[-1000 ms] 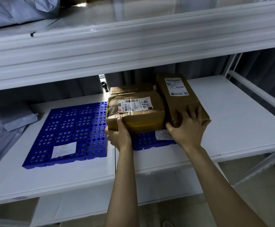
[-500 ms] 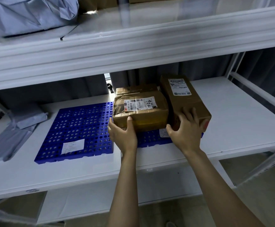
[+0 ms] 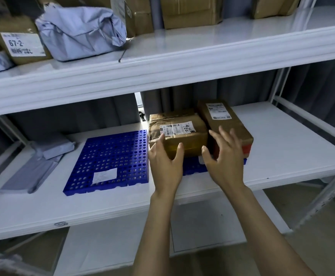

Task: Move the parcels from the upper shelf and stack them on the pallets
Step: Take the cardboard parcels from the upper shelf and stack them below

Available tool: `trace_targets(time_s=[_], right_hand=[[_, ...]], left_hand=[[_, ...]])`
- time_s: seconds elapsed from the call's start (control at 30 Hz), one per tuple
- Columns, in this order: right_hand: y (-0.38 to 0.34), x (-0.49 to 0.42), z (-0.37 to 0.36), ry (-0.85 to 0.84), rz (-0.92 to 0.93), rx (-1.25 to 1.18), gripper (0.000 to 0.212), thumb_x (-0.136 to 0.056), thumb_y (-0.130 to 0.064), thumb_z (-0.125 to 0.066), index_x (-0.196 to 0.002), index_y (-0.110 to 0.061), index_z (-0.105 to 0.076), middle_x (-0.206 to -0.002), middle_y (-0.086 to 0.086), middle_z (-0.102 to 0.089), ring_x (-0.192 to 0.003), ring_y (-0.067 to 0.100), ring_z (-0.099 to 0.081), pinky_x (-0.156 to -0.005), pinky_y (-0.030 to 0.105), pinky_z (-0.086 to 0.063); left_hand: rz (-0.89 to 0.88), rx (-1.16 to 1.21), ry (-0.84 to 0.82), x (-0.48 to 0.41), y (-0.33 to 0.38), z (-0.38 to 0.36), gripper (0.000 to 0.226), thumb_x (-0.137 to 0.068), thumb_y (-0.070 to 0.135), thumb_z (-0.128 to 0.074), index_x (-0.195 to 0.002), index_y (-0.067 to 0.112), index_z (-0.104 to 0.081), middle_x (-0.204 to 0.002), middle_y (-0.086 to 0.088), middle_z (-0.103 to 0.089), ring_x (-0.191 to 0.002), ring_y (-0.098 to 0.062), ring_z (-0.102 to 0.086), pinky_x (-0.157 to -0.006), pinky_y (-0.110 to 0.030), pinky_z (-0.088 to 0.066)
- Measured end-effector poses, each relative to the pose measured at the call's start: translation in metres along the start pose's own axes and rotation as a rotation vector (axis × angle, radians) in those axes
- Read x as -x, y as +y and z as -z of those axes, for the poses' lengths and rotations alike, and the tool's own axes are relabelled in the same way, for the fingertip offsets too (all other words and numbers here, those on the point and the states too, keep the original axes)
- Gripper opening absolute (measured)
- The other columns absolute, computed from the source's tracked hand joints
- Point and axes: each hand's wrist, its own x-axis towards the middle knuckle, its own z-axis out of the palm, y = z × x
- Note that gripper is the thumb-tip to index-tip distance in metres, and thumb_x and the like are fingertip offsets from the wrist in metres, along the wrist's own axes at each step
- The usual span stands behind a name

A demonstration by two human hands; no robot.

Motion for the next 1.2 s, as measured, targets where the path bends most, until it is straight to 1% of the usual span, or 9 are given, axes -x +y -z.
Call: trace_targets(time_s=[0.07, 0.17, 0.23, 0.33, 0.47, 0.57, 0.83, 1.03, 1.2], right_hand=[[-0.012, 0.007, 0.012, 0.088, 0.035, -0.019, 0.06, -0.087, -0.053, -0.039, -0.136, -0.021, -0.052, -0.149, 0.005, -0.042, -0.144, 0.028, -0.026, -0.115, 0.057, -0.024], [-0.027, 0.014, 0.033, 0.211, 0.09, -0.048, 0.056, -0.09, -0.05, -0.038, -0.133, -0.019, -0.055, -0.145, 0.005, -0.048, -0.141, 0.027, -0.032, -0.113, 0.055, -0.029], [-0.038, 0.018, 0.049, 0.278, 0.122, -0.077, 0.052, -0.091, -0.046, -0.04, -0.132, -0.018, -0.056, -0.144, 0.003, -0.049, -0.14, 0.024, -0.033, -0.113, 0.047, -0.032], [-0.057, 0.02, 0.072, 0.377, 0.22, -0.124, 0.045, -0.091, -0.037, -0.046, -0.128, -0.016, -0.059, -0.141, 0.003, -0.052, -0.137, 0.022, -0.036, -0.11, 0.04, -0.034], [-0.084, 0.013, 0.098, 0.473, 0.342, -0.134, 0.041, -0.088, -0.028, -0.054, -0.126, -0.013, -0.061, -0.136, 0.004, -0.055, -0.134, 0.021, -0.039, -0.108, 0.039, -0.036], [-0.103, -0.003, 0.114, 0.519, 0.394, -0.124, 0.041, -0.087, -0.029, -0.053, -0.124, -0.012, -0.061, -0.135, 0.005, -0.056, -0.132, 0.024, -0.04, -0.107, 0.042, -0.037], [-0.128, -0.066, 0.135, 0.451, 0.483, 0.019, 0.046, -0.087, -0.037, -0.048, -0.125, -0.014, -0.06, -0.136, 0.007, -0.055, -0.129, 0.026, -0.043, -0.104, 0.045, -0.039], [-0.131, -0.129, 0.151, 0.298, 0.487, 0.168, 0.053, -0.086, -0.04, -0.048, -0.133, -0.016, -0.054, -0.142, 0.007, -0.05, -0.132, 0.026, -0.041, -0.107, 0.044, -0.037], [-0.126, -0.186, 0.164, 0.213, 0.522, 0.307, 0.052, -0.089, -0.034, -0.055, -0.138, -0.016, -0.048, -0.145, 0.006, -0.046, -0.132, 0.026, -0.039, -0.106, 0.038, -0.034]], left_hand=[[-0.081, -0.034, -0.038, 0.007, 0.013, 0.01, 0.056, -0.091, 0.045, -0.057, -0.142, 0.028, -0.038, -0.144, 0.003, -0.044, -0.129, -0.014, -0.041, -0.101, -0.029, -0.039], [-0.215, -0.074, -0.087, 0.015, 0.035, 0.027, 0.057, -0.089, 0.051, -0.055, -0.14, 0.031, -0.039, -0.144, 0.005, -0.045, -0.13, -0.015, -0.04, -0.105, -0.044, -0.043], [-0.318, -0.082, -0.106, 0.02, 0.051, 0.041, 0.058, -0.087, 0.052, -0.051, -0.14, 0.03, -0.04, -0.141, 0.006, -0.047, -0.131, -0.015, -0.04, -0.103, -0.048, -0.043], [-0.469, -0.074, -0.107, 0.025, 0.075, 0.061, 0.057, -0.088, 0.049, -0.05, -0.139, 0.026, -0.044, -0.136, 0.005, -0.05, -0.129, -0.015, -0.043, -0.1, -0.047, -0.045], [-0.644, -0.128, -0.11, 0.023, 0.109, 0.082, 0.059, -0.088, 0.052, -0.043, -0.138, 0.022, -0.046, -0.131, 0.005, -0.055, -0.126, -0.011, -0.043, -0.101, -0.04, -0.044], [-0.754, -0.168, -0.058, 0.014, 0.132, 0.097, 0.054, -0.089, 0.047, -0.047, -0.135, 0.019, -0.049, -0.127, 0.003, -0.058, -0.122, -0.012, -0.047, -0.098, -0.036, -0.045], [-0.907, -0.3, 0.056, -0.035, 0.171, 0.112, 0.052, -0.088, 0.047, -0.045, -0.129, 0.014, -0.052, -0.122, -0.001, -0.059, -0.116, -0.018, -0.048, -0.091, -0.031, -0.042], [-0.943, -0.494, 0.042, -0.079, 0.201, 0.103, 0.059, -0.086, 0.053, -0.038, -0.128, 0.014, -0.052, -0.124, -0.003, -0.058, -0.117, -0.022, -0.047, -0.09, -0.035, -0.043], [-0.924, -0.657, 0.019, -0.122, 0.228, 0.087, 0.053, -0.088, 0.05, -0.046, -0.126, 0.013, -0.05, -0.122, -0.006, -0.057, -0.116, -0.025, -0.045, -0.093, -0.037, -0.039]])
